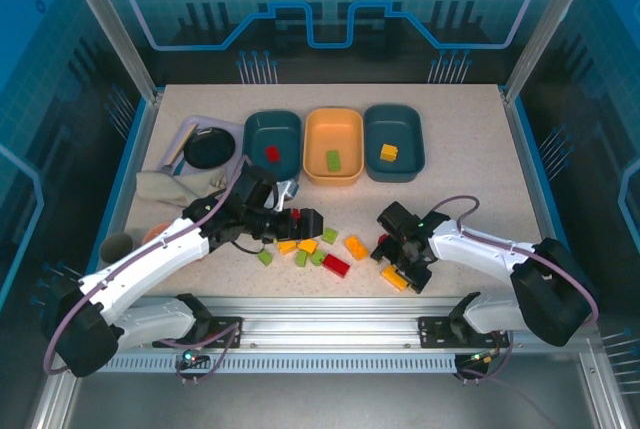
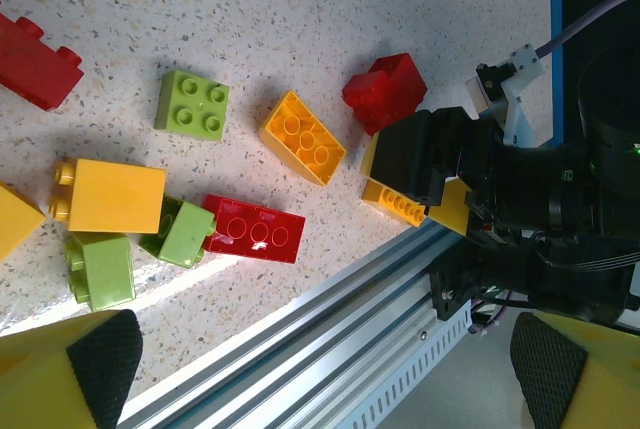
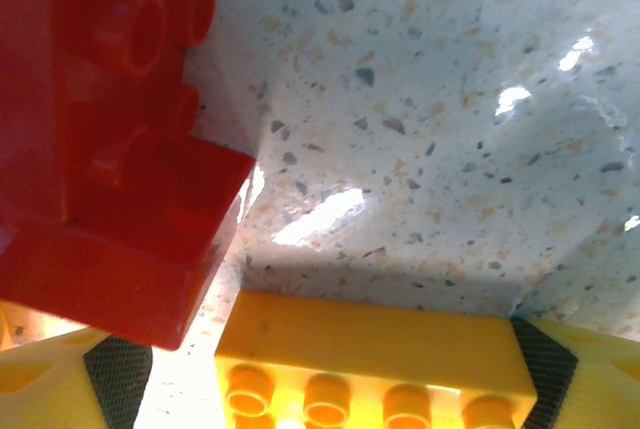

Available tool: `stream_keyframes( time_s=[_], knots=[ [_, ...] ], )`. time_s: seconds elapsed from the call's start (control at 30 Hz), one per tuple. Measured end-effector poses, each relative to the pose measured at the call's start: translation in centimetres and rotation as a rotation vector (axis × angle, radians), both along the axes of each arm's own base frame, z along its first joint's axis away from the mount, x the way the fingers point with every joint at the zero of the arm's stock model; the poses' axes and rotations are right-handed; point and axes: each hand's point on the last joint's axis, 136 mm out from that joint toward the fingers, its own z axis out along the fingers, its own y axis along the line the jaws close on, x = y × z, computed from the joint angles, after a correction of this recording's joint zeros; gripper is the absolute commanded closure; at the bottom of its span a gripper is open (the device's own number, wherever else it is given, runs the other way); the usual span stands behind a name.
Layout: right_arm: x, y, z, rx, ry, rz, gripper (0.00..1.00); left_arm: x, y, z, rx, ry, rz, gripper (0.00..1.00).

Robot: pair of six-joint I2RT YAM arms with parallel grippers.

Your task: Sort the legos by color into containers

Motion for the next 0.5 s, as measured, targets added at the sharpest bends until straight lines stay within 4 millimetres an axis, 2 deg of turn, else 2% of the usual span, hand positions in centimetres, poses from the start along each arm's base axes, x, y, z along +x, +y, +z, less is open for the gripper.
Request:
stream_keyframes(
  time_s=[0.23, 0.5],
  knots=[
    [-0.25, -0.21, -0.24, -0.004, 0.017, -0.006, 0.13, -0.07, -0.09, 0.04, -0.001, -0.002, -0.003, 0.01],
    [-0.67, -0.52, -0.54, -0.039, 0.052, -0.005, 0.28, -0.1, -0.22, 0.07, -0.004, -0.006, -0.007, 0.01]
  ],
)
